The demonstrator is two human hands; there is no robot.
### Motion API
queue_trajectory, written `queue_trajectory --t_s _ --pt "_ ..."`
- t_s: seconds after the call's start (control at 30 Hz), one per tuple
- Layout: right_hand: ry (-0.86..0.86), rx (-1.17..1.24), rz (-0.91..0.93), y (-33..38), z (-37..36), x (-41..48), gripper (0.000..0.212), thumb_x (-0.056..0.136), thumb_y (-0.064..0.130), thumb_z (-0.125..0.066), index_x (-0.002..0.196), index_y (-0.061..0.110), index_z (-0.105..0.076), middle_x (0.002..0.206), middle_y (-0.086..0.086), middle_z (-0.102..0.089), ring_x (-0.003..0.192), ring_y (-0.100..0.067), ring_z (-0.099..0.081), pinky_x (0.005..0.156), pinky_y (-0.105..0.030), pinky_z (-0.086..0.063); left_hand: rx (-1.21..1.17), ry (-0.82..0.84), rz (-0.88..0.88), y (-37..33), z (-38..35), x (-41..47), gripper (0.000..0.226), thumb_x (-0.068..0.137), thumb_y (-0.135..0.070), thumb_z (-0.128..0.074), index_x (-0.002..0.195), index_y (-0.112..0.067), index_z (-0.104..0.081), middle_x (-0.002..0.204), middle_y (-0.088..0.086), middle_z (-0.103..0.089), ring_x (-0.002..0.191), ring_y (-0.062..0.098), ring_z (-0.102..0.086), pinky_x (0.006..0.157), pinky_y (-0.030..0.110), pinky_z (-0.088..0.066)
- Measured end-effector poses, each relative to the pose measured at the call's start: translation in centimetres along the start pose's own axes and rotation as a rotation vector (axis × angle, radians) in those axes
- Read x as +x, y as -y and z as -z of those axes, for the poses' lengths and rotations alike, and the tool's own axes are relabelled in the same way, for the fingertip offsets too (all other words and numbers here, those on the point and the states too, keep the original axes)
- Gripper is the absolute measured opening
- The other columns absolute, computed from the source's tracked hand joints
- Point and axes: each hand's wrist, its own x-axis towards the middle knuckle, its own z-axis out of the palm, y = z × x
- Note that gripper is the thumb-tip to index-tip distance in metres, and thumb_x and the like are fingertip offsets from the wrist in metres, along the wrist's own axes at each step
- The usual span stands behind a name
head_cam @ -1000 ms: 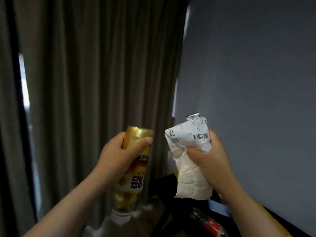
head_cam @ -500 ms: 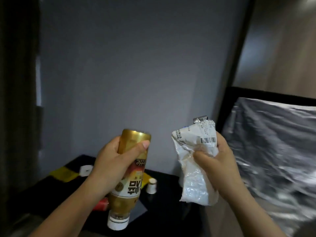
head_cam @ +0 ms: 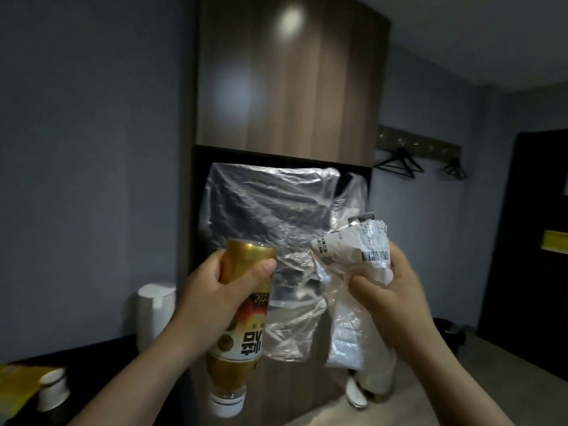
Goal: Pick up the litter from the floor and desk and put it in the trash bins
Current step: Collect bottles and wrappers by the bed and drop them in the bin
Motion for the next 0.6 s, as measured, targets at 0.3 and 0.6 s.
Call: queue_trajectory --t_s 0.3,0.6 --pt "-0.175 -0.077 -0.038 -6.0 17.4 3.3 0.049 0.061 0.013 -0.061 0.105 0.036 -0.061 0.083 0.006 -0.07 0.066 -0.006 -0.063 0.058 -0.019 -0.05 -0.108 0.159 -0.056 -0.4 -20.3 4.5 0.047 0.049 -0.067 -0.072 0.087 -0.041 -0.063 0.085 -0.01 -0.074 0.075 0.007 -0.071 0.062 0.025 -0.054" --pt "-0.389 -0.266 -0.114 -13.0 30.5 5.2 0.059 0.072 -0.007 -0.064 0.101 0.045 -0.058 0.092 0.017 -0.07 0.079 -0.004 -0.067 0.067 -0.023 -0.053 -0.171 0.376 -0.044 2.2 -36.7 8.7 0.052 0.049 -0.069 -0.072 0.093 -0.043 -0.063 0.089 -0.013 -0.074 0.077 0.006 -0.071 0.069 0.033 -0.057"
